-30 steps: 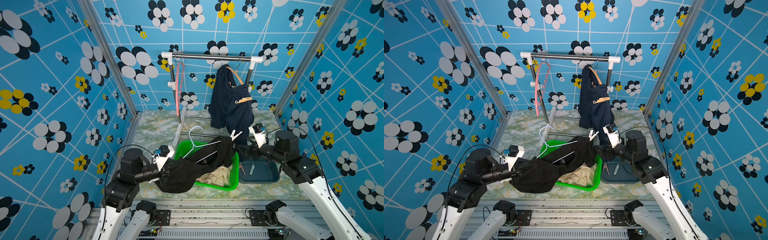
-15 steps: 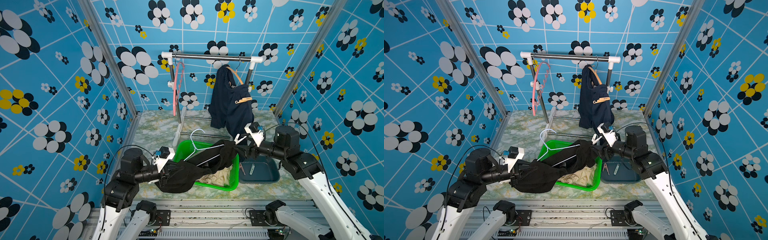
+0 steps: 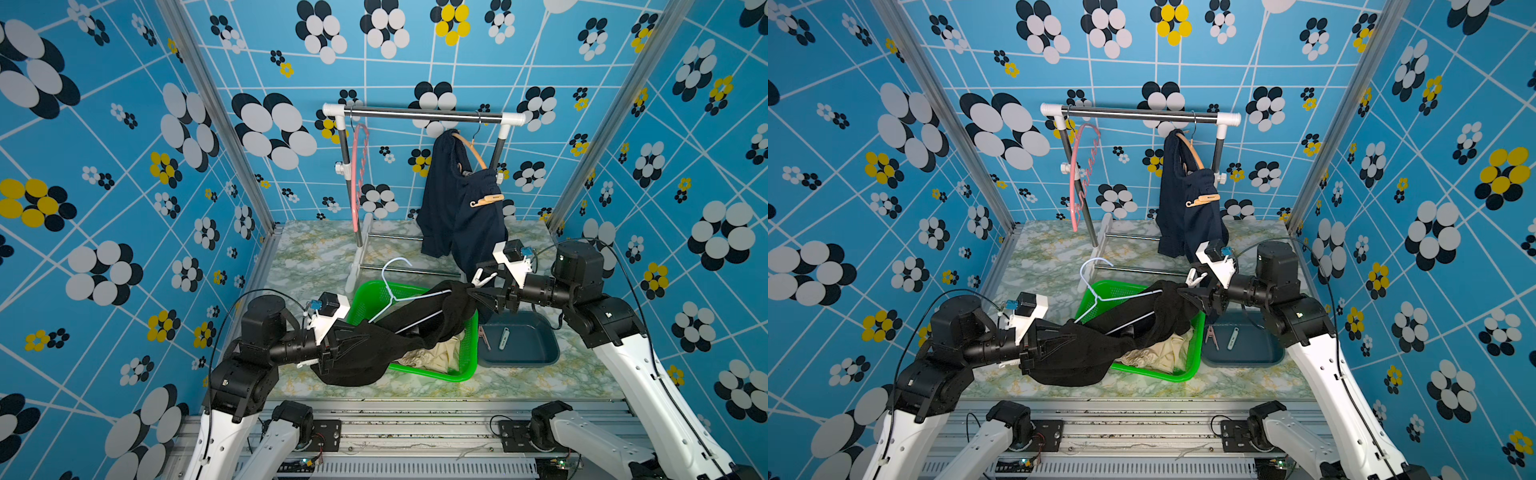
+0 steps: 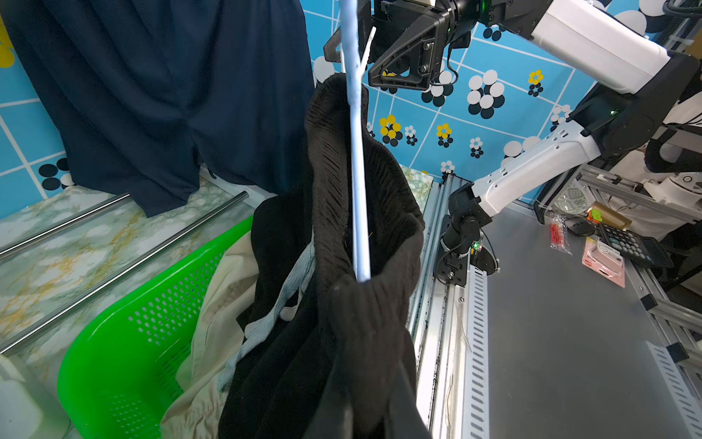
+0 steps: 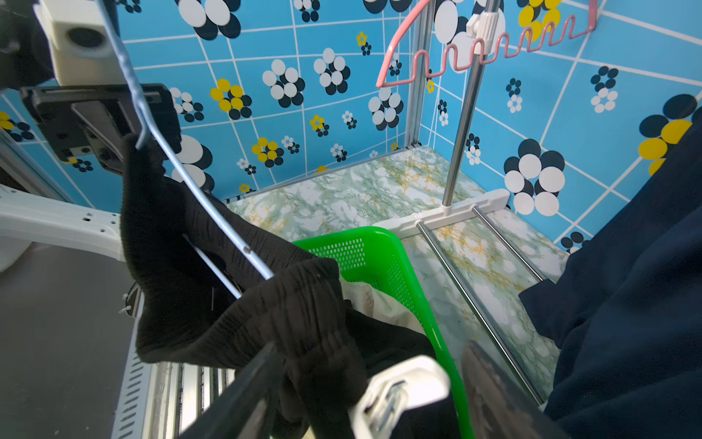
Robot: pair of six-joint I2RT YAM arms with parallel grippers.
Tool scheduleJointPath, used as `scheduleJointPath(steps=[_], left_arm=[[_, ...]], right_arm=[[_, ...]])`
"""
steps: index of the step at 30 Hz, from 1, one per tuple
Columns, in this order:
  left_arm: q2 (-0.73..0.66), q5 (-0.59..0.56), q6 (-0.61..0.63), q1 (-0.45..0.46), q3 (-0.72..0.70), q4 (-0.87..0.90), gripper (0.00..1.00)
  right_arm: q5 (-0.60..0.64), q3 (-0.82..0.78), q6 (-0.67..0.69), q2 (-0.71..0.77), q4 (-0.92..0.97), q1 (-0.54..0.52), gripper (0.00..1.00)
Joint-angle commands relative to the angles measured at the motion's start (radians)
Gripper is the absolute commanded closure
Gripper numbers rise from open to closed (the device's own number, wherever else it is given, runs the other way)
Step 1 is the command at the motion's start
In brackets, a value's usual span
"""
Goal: Remove the clothespins securing shorts to the hanger
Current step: Remove the clothespin from the hanger.
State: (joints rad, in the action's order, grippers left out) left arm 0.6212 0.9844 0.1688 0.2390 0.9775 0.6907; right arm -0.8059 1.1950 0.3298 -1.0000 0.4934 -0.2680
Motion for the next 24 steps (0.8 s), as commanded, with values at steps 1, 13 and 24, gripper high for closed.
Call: scheduleJointPath(steps=[1,13,24], left_arm=[[0.005,0.074,-0.020,-0.018,0.013,-0.090,1.00],[0.032,0.148,-0.053,-0.043,0.013,-0.117,1.00],[0.040,0.153,-0.046,-0.048,0.013,-0.099,1.00]], right_arm=[[-0.159,0.005,-0.020,-0.010,-0.082,0.027,0.25],[-0.227,0.038,-0.012,-0.072,-0.097,0.040,0.30],[-0.251,0.069,-0.046,-0.100,-0.138,0.040,0.44]])
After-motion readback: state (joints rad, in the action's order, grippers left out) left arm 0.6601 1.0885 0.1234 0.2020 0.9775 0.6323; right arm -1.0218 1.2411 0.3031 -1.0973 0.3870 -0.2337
